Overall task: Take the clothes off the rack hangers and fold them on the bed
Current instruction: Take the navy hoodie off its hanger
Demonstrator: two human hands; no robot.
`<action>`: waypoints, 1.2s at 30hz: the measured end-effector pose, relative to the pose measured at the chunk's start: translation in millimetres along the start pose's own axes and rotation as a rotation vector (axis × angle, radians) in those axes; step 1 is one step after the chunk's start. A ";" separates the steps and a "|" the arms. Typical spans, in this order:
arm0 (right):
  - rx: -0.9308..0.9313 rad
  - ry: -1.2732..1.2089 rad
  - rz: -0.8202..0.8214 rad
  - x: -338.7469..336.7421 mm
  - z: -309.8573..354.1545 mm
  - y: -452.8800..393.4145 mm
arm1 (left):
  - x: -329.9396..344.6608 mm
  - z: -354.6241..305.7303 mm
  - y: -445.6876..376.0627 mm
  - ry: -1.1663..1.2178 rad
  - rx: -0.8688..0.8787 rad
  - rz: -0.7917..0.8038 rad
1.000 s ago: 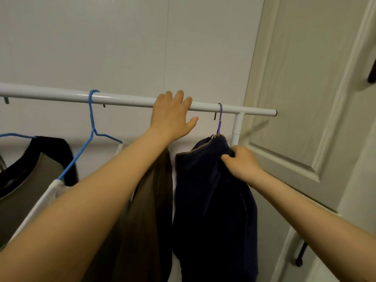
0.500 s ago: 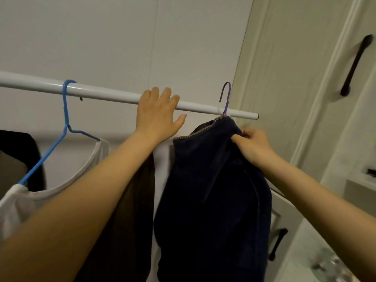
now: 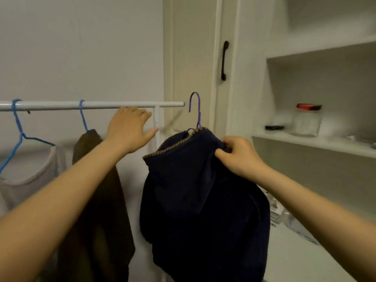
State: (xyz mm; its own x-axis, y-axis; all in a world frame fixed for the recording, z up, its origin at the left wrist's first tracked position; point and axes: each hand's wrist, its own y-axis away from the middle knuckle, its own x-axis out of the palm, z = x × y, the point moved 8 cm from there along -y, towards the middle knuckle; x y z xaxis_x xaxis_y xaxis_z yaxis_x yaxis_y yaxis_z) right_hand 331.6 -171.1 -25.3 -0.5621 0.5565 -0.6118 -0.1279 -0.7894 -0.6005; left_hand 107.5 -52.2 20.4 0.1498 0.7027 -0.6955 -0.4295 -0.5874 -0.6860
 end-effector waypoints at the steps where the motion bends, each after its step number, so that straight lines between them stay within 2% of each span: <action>1: -0.011 0.044 -0.016 -22.7 -0.7 21.7 | -14.6 -34.5 7.8 0.066 0.042 -0.002; 8: -0.020 0.422 -0.076 -159.0 -19.3 157.2 | -89.6 -248.7 63.9 0.474 0.395 0.009; 14: -0.012 0.754 -0.022 -244.1 -34.9 255.7 | -95.5 -372.0 91.5 0.726 0.391 0.114; 18: 0.154 0.970 0.004 -314.1 -55.6 315.4 | -127.3 -464.4 111.9 0.941 0.456 0.192; 26: 0.575 1.159 -0.037 -457.2 -84.8 467.1 | -230.5 -632.9 163.0 1.511 0.812 0.404; 30: 0.729 1.223 -0.061 -497.3 -71.5 524.4 | -259.4 -706.1 184.9 1.650 0.932 0.553; 36: 1.002 1.317 -0.058 -537.2 -41.5 602.2 | -315.9 -796.5 232.9 1.719 1.285 0.638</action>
State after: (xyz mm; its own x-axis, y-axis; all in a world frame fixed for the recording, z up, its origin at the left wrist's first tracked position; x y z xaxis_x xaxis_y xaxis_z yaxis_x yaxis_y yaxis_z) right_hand 590.5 -934.6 -79.5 0.4285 0.0004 -0.9035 -0.8580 -0.3134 -0.4070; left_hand 669.5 -730.8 -90.0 -0.1143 -0.7468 -0.6551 -0.7873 0.4703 -0.3987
